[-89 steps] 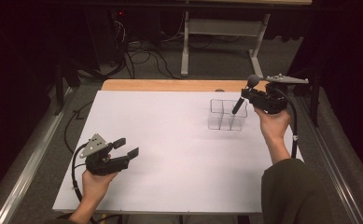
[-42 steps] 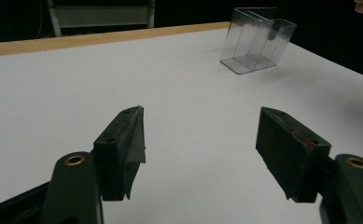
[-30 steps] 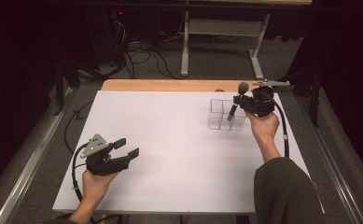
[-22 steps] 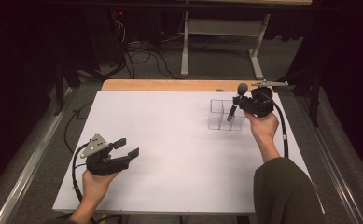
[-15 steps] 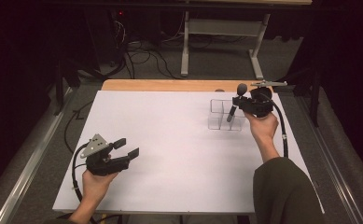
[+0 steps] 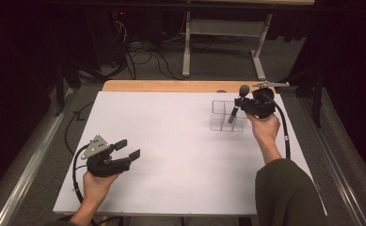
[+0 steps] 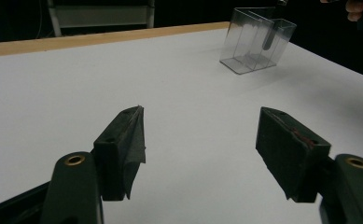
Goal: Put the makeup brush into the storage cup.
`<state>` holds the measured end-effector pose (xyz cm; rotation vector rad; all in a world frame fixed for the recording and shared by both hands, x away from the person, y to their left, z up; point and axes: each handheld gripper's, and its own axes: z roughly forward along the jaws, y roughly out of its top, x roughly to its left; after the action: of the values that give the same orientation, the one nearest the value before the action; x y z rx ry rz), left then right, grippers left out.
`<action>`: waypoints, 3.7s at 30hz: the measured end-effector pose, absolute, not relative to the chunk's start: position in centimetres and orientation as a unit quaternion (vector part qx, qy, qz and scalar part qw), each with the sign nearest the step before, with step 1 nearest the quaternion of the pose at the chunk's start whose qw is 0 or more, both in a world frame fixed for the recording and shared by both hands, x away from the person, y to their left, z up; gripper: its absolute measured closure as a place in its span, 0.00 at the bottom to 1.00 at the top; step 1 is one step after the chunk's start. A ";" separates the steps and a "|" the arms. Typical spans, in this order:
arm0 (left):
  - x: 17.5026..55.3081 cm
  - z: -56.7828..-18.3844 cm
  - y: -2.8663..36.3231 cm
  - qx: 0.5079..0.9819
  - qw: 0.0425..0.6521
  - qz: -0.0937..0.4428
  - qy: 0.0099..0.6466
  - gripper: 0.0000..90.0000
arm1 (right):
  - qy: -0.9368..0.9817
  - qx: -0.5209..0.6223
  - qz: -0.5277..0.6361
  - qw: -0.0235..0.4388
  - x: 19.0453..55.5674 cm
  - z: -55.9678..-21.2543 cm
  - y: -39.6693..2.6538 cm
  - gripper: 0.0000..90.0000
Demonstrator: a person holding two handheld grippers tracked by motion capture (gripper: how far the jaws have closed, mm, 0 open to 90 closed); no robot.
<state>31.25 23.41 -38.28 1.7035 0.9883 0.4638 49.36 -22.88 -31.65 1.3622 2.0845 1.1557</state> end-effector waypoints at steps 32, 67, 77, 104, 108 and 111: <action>31.2 -38.2 23.4 0.712 0.532 0.194 0.414 0.36 | 0.733 0.466 0.439 0.230 46.9 -30.5 -23.7 0.34; 31.2 -38.2 23.5 0.709 0.536 0.195 0.416 0.36 | 0.726 0.448 0.466 0.237 44.3 -30.1 -25.1 0.36; 31.2 -38.2 23.5 0.708 0.536 0.195 0.416 0.36 | 0.726 0.441 0.474 0.233 43.3 -30.0 -25.5 0.37; 31.1 -38.2 23.6 0.707 0.538 0.195 0.416 0.36 | 0.723 0.433 0.489 0.223 40.7 -30.3 -26.5 0.38; 31.1 -38.2 23.5 0.707 0.538 0.195 0.416 0.36 | 0.720 0.435 0.491 0.227 40.4 -30.4 -26.7 0.38; 31.1 -38.1 23.5 0.706 0.538 0.196 0.416 0.36 | 0.720 0.435 0.491 0.227 40.2 -30.6 -26.9 0.38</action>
<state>31.07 23.54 -38.14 1.6800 0.9896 0.4660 40.20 -26.95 -30.56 1.1994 1.9830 1.3515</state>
